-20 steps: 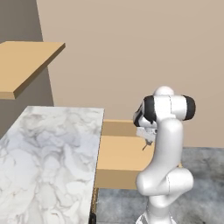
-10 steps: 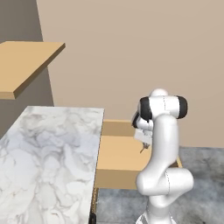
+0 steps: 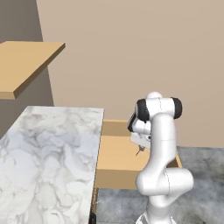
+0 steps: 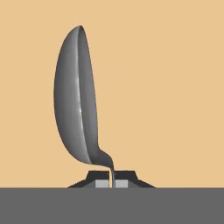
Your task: Organize the utensils by type. Pick up the wooden spoons from the counter and place them in the open cabinet. Then pick up the metallic utensils from the counter and place them in the open drawer.
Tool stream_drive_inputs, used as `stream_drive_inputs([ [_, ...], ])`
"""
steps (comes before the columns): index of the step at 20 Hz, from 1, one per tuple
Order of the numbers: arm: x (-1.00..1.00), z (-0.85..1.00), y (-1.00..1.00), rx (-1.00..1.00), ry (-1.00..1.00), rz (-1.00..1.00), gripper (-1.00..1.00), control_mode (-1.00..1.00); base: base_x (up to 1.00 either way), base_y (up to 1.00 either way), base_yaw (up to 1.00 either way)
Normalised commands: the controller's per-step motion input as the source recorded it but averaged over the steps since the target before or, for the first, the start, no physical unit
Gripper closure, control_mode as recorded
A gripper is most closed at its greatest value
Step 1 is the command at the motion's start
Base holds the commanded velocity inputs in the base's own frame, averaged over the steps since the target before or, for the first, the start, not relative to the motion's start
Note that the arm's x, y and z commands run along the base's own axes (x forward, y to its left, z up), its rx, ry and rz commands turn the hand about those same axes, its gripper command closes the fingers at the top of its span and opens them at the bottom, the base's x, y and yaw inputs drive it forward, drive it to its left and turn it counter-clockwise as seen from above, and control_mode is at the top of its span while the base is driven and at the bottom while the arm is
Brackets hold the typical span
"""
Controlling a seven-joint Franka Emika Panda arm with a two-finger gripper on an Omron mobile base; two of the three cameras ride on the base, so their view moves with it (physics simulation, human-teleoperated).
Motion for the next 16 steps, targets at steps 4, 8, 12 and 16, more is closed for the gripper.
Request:
stream_drive_inputs([
  [4, 0.13, -0.40, 0.05, 0.00, 0.00, 0.00, 1.00, -1.00, 0.00, 0.00, 0.00],
  [8, 0.14, -0.37, 0.07, 0.00, 0.00, 0.00, 1.00, -1.00, 0.00, 0.00, 0.00],
  [12, 0.18, -0.30, 0.04, 0.00, 0.00, 0.00, 1.00, -1.00, 0.00, 0.00, 0.00],
  [16, 0.15, -0.20, 0.02, 0.00, 0.00, 0.00, 1.00, -1.00, 0.00, 0.00, 0.00],
])
